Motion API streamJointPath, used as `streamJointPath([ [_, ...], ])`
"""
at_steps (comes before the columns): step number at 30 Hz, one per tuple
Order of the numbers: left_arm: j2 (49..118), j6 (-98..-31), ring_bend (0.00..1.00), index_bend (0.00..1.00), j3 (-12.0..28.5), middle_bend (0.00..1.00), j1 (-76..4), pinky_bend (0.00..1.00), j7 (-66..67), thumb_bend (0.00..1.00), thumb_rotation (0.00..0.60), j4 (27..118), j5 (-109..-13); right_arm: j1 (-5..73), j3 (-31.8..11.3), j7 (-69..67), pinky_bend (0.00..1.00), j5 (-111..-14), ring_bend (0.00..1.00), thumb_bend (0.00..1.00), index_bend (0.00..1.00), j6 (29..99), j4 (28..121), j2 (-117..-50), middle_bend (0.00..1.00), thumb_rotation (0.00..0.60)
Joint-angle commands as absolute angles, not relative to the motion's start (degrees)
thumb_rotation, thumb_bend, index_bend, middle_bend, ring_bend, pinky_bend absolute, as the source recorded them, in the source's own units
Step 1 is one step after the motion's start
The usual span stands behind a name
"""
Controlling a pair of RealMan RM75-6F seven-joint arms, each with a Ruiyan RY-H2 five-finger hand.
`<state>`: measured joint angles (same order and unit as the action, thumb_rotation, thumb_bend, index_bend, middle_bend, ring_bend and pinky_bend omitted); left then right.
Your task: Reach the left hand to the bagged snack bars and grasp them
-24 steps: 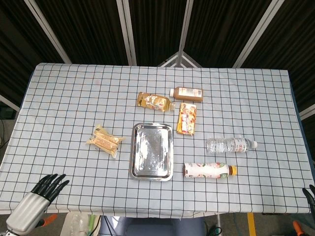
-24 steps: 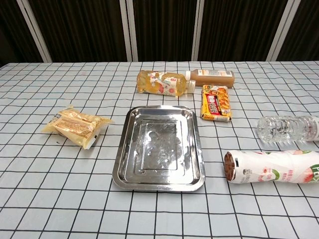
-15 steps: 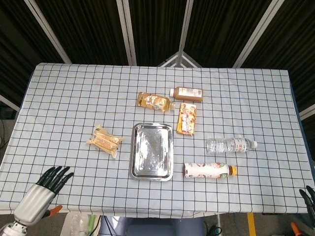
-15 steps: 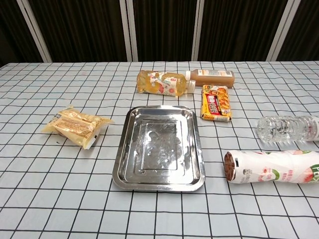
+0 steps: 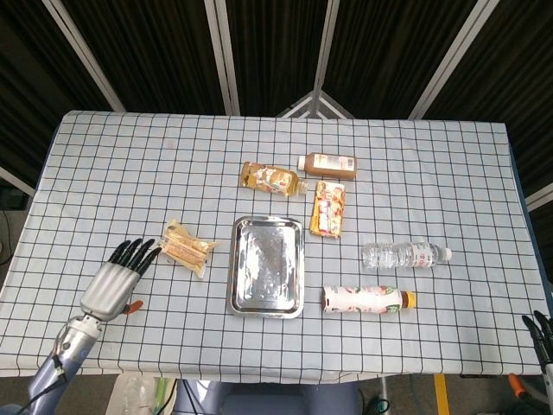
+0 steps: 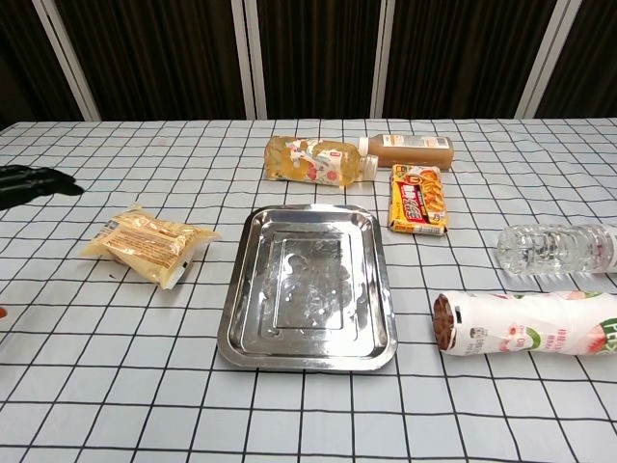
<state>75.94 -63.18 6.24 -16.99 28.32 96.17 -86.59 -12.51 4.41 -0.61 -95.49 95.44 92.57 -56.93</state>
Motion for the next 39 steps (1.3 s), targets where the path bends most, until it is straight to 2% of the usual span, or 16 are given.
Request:
streamJointPath([
  [1, 81.51, -58.75, 0.00, 0.00, 10.42, 0.00, -22.30, 0.08, 36.16, 0.15, 0.600, 94.08, -79.20, -11.53, 3.84, 0.52, 0.00, -94.40, 0.00, 0.32, 0.00, 93.91, 93.44, -56.98, 0.00, 0.600],
  [8, 86.43, -54.96, 0.00, 0.00, 13.24, 0.00, -28.26, 0.08, 41.74, 0.16, 0.600, 89.61, -71.53, -10.56, 2.91, 2.13, 0.00, -92.92, 0.00, 0.32, 0.00, 92.76, 94.48, -57.27, 0.00, 0.600],
  [18, 90.84, -53.49, 0.00, 0.00, 12.54, 0.03, -33.71, 0.09, 48.60, 0.16, 0.600, 84.94, -63.93, -10.02, 1.90, 1.87, 0.00, -90.15, 0.00, 0.32, 0.00, 91.88, 94.78, -56.93, 0.00, 0.600],
  [21, 91.62, -53.27, 0.04, 0.02, 12.02, 0.11, -34.67, 0.11, 49.08, 0.17, 0.600, 84.18, -62.56, -10.17, 1.96, 1.65, 0.00, -90.28, 0.00, 0.32, 0.00, 92.29, 94.77, -56.83, 0.00, 0.600],
  [24, 92.73, -54.15, 0.23, 0.19, 11.72, 0.32, -35.49, 0.23, 49.17, 0.24, 0.600, 83.11, -61.91, -10.20, 2.22, 0.85, 0.00, -90.52, 0.00, 0.32, 0.00, 92.31, 94.79, -56.56, 0.00, 0.600],
  [27, 94.13, -56.65, 0.35, 0.32, 11.70, 0.44, -35.70, 0.31, 48.64, 0.30, 0.600, 82.32, -62.27, -10.20, 2.15, 0.46, 0.00, -90.38, 0.00, 0.32, 0.00, 92.45, 94.71, -56.37, 0.00, 0.600],
  [31, 94.58, -58.51, 0.41, 0.37, 11.46, 0.51, -35.93, 0.36, 48.08, 0.35, 0.600, 82.33, -62.30, -10.42, 2.21, -0.03, 0.00, -90.56, 0.00, 0.32, 0.00, 93.05, 94.64, -56.20, 0.00, 0.600],
  [39, 92.61, -61.74, 0.43, 0.39, 11.38, 0.53, -35.71, 0.40, 45.86, 0.37, 0.600, 86.66, -63.13, -10.72, 2.57, -0.61, 0.00, -91.34, 0.00, 0.32, 0.00, 93.86, 94.54, -55.96, 0.00, 0.600],
])
